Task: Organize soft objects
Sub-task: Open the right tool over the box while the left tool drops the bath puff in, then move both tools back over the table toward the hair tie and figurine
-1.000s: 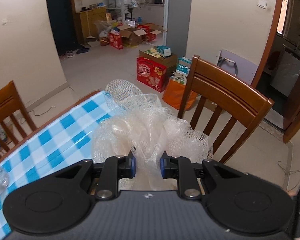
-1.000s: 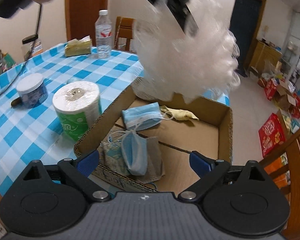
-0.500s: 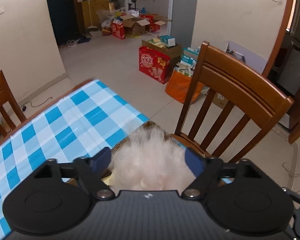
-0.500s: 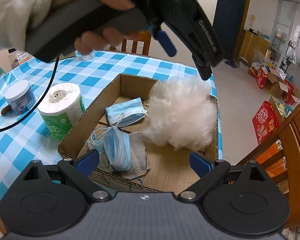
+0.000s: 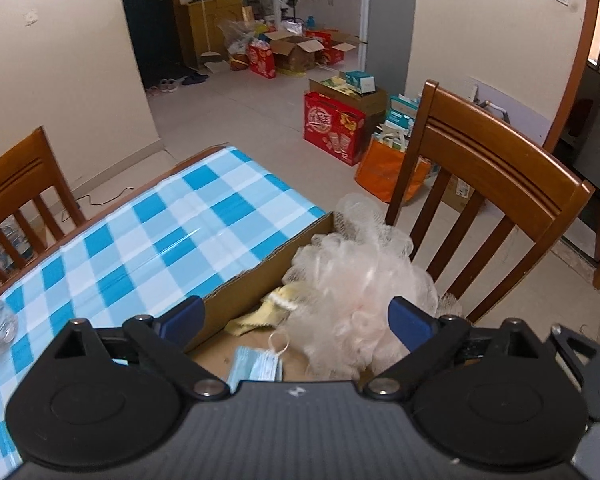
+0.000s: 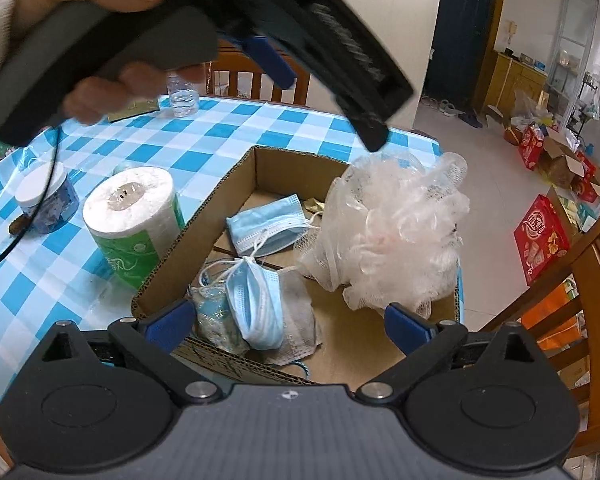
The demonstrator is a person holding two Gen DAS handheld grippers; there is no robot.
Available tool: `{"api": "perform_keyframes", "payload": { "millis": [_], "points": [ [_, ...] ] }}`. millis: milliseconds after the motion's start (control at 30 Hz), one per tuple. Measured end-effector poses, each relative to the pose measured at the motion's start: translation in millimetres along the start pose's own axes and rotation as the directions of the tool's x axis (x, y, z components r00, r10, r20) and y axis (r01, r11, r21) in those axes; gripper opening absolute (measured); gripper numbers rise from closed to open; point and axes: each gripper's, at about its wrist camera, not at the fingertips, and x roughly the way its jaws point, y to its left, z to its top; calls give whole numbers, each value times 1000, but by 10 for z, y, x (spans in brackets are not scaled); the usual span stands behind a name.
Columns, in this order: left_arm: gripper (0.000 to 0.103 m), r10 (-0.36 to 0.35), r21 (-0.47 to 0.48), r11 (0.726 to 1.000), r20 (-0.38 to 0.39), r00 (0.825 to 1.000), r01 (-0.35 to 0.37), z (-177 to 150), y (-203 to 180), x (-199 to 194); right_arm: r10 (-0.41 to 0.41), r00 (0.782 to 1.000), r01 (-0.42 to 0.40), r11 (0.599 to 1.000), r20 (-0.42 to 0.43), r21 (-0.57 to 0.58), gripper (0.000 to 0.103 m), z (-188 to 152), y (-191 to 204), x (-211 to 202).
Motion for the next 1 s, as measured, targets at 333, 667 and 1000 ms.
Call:
{"api": "perform_keyframes", "payload": {
  "millis": [333,667,1000],
  "points": [
    [99,79,-72,995,73,994,-74,-497,89,-621,-2,1000,2,1000,13,20,103,17,147,-58],
    [100,171,-142,977,75,982,-159,-1216,266,-1118,-18,1000,17,999,11,34,103,30,464,-89],
    [100,190,-167,969,33,981,-182,-2060,727,-1401,-78,997,78,995,-7,57,103,92,1103,-113]
  ]
}}
